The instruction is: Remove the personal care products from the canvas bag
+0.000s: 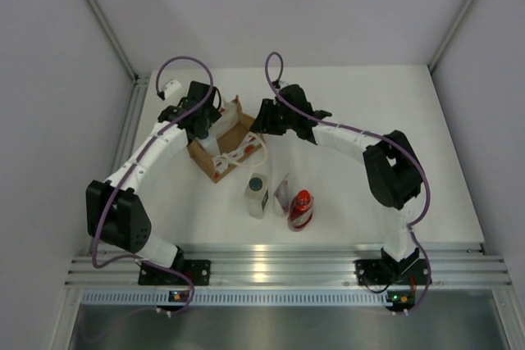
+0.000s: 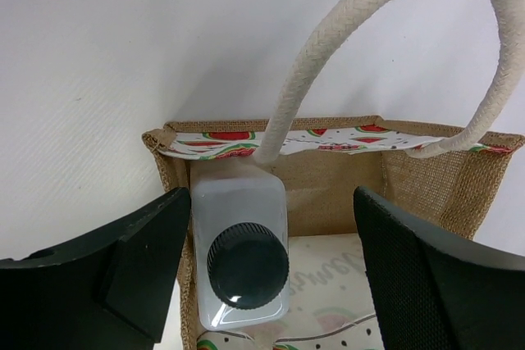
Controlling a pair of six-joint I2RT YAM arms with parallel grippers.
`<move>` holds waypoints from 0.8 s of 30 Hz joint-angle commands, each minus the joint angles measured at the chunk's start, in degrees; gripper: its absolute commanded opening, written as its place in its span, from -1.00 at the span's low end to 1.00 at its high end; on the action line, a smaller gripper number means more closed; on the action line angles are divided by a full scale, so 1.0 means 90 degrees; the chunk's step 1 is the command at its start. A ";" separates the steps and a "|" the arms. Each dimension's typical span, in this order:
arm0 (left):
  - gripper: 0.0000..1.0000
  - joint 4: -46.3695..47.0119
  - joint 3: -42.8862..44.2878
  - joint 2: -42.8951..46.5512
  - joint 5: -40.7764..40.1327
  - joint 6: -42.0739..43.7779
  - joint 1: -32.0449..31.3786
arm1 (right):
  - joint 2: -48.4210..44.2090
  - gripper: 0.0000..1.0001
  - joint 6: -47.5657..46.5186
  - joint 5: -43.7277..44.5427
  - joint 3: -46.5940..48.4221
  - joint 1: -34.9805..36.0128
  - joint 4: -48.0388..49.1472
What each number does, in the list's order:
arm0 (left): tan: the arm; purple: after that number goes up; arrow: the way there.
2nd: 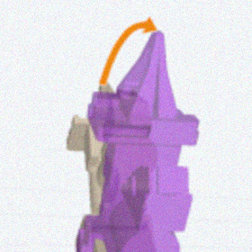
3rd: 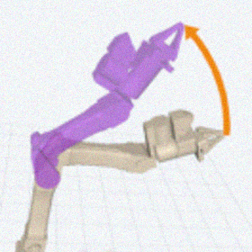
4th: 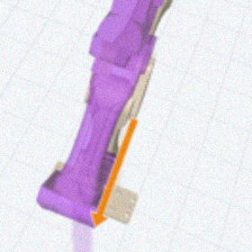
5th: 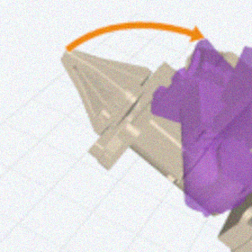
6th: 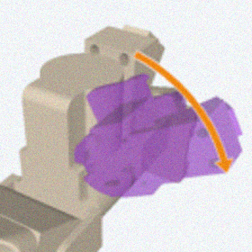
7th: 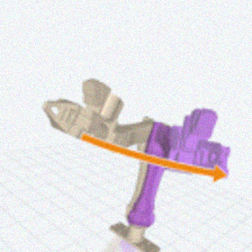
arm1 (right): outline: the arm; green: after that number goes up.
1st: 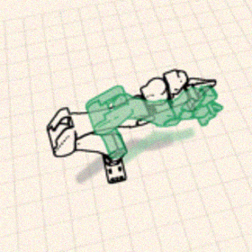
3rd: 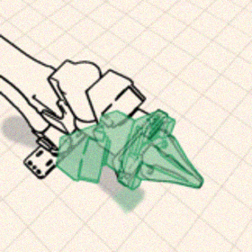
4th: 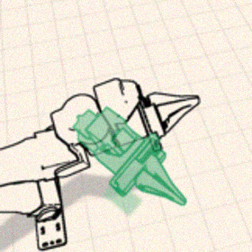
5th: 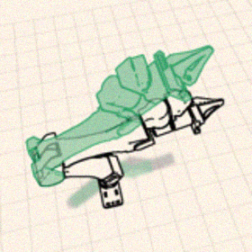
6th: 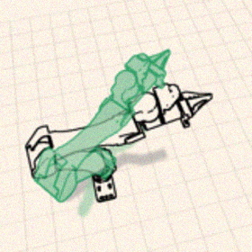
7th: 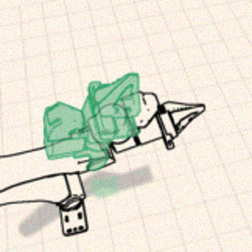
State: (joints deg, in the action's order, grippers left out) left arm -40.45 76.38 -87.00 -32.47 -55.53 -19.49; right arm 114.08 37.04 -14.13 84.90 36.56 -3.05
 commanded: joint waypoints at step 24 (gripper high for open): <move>0.65 0.0305 -0.0684 -0.0069 0.0482 -0.0207 0.0114 | 0.0127 -0.18 -0.0082 -0.0119 0.0303 -0.0077 -0.0071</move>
State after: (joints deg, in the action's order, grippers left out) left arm -38.39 71.20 -86.96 -29.32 -57.06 -18.79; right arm 114.08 37.06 -14.68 84.93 36.56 -3.05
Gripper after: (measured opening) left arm 0.826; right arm 0.412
